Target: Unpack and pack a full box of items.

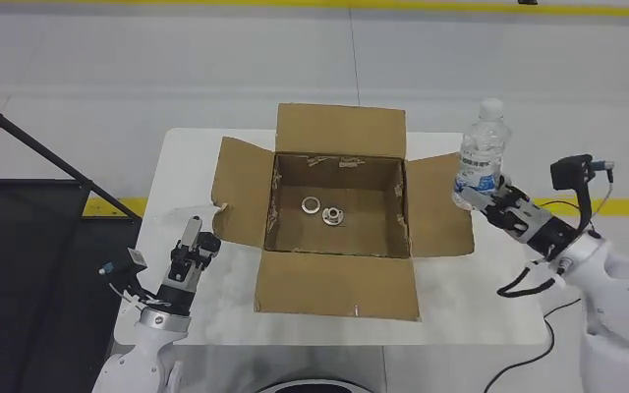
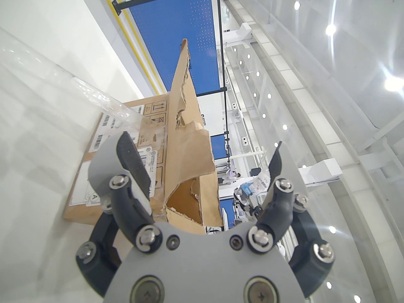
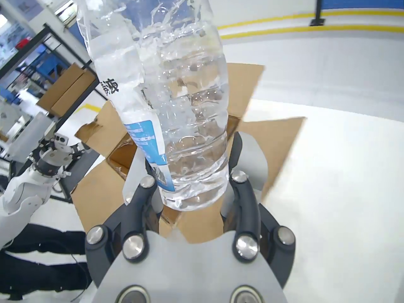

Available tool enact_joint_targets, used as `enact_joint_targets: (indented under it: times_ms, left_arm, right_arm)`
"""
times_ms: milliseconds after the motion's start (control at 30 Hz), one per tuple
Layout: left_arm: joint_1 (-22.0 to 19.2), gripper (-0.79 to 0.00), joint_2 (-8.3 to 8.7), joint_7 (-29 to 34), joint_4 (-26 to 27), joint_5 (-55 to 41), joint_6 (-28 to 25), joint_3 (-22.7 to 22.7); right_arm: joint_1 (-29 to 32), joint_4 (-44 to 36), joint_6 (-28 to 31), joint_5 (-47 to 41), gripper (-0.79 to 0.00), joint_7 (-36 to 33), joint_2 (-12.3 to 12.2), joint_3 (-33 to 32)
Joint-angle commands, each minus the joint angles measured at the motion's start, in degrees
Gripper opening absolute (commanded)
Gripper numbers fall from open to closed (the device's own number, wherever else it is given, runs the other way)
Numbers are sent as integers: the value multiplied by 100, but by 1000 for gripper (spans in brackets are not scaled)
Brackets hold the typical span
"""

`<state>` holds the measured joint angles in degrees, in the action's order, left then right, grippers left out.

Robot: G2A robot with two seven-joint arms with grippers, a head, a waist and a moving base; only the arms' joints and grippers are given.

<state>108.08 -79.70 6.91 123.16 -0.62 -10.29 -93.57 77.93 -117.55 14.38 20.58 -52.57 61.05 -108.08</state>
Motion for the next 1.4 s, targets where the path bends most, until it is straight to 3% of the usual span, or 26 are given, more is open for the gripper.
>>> enact_joint_targets:
  times_ms: [0,233,500,800,1233,1300,1367]
  left_arm:
    - [0,0,0,0,0,0,-1,0]
    - [0,0,0,0,0,0,-1,0]
    - [0,0,0,0,0,0,-1,0]
    - [0,0,0,0,0,0,-1,0]
    - [0,0,0,0,0,0,-1,0]
    - [0,0,0,0,0,0,-1,0]
    - [0,0,0,0,0,0,-1,0]
  right_arm:
    - [264,-42,-185,-46,-785,-78,-12,-310]
    - [400,552,-1057,306,-785,-883,-106,-511]
    - [-617,2210,-1735,1075,-785,-2153,-278,155]
    - [-1538,3463,-1875,1521,-785,-2682,-372,832]
    - [-2060,4281,-1736,1593,-785,-2852,-422,1445]
    - [-2098,4339,-1724,1578,-637,-2825,-428,1504]
    - [-2133,4393,-1720,1554,-591,-2814,-435,1549]
